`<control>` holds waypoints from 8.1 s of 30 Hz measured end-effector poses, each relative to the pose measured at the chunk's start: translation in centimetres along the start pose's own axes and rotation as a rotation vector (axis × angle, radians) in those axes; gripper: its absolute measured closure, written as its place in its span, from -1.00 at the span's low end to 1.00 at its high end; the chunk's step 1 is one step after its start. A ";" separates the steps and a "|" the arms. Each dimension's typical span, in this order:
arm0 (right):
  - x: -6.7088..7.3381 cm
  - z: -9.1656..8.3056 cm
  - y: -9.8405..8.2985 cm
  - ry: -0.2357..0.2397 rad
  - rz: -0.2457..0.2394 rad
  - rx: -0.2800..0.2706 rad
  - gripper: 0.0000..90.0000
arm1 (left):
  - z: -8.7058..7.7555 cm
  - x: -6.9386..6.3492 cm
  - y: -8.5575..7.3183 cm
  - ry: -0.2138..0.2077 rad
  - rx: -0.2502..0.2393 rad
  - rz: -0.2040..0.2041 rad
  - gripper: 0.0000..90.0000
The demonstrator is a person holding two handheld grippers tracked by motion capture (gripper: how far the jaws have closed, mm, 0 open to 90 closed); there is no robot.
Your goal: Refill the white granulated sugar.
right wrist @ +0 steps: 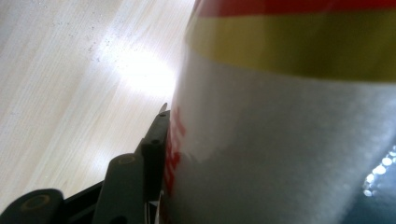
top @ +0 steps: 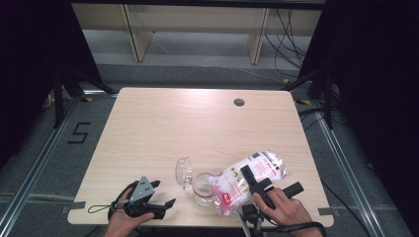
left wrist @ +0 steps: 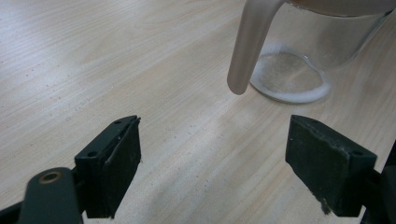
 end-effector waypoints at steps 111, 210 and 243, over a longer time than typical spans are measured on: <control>-1.3 0.2 0.4 0.033 -0.106 -0.001 0.18 | 0.0 -0.3 0.0 -0.009 0.008 0.010 -0.60; -1.6 -0.2 0.6 0.074 -0.096 -0.013 0.25 | 0.0 -0.6 0.2 -0.009 -0.007 -0.011 -0.60; -1.7 -0.4 2.7 0.080 -0.098 -0.054 0.26 | -0.1 -0.5 0.1 -0.012 0.006 0.013 -0.59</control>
Point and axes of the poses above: each handheld gripper's, and its own axes: z roughly forward along the jaws, y roughly out of its top, x roughly to its left, the point moved 10 cm from there along z, roughly forward along the jaws, and after that the axes turned 6 degrees about -y, right-handed, at the moved point
